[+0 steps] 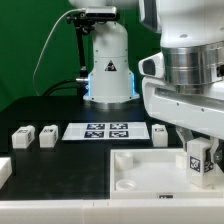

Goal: Assemble one leg

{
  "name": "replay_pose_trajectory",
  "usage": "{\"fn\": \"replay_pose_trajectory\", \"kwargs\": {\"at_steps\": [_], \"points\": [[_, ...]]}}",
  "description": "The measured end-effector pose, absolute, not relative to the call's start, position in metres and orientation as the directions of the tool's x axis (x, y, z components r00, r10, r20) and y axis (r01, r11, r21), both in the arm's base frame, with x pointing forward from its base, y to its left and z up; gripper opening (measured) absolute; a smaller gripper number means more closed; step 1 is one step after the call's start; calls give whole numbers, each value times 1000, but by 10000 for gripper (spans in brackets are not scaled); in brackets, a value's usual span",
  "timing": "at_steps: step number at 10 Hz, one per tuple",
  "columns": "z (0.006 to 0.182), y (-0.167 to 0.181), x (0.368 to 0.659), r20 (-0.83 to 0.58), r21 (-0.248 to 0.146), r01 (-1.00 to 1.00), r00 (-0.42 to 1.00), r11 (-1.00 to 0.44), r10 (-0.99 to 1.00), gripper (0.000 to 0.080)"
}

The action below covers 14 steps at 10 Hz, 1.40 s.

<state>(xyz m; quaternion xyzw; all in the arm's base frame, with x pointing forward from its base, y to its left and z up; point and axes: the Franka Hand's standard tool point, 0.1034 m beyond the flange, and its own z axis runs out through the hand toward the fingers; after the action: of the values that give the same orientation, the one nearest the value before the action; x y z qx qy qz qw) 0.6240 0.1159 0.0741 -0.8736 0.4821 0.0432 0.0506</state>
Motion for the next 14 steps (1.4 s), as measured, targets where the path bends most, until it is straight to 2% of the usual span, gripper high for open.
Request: {"fn": "replay_pose_trajectory", "kwargs": {"at_steps": [1, 2, 3, 4, 5, 6, 9, 10, 11, 14], "points": [[74, 116, 624, -129, -41, -876, 482, -481, -867, 292], [74, 116, 624, -128, -45, -861, 508, -507, -852, 292], [74, 116, 624, -125, -52, -829, 559, -557, -820, 517], [74, 117, 624, -126, -53, -822, 569, -567, -813, 517], [72, 115, 624, -122, -61, -746, 665, -663, -737, 623], [70, 112, 626, -104, -82, -593, 805, -801, -585, 623], [69, 118, 626, -66, -102, -241, 970, -965, -236, 649], [69, 121, 626, -45, -112, -101, 994, -989, -96, 649], [72, 126, 627, -36, -116, -60, 998, -991, -56, 649], [77, 120, 629, 14, -111, 304, 953, -946, 304, 649]]}}
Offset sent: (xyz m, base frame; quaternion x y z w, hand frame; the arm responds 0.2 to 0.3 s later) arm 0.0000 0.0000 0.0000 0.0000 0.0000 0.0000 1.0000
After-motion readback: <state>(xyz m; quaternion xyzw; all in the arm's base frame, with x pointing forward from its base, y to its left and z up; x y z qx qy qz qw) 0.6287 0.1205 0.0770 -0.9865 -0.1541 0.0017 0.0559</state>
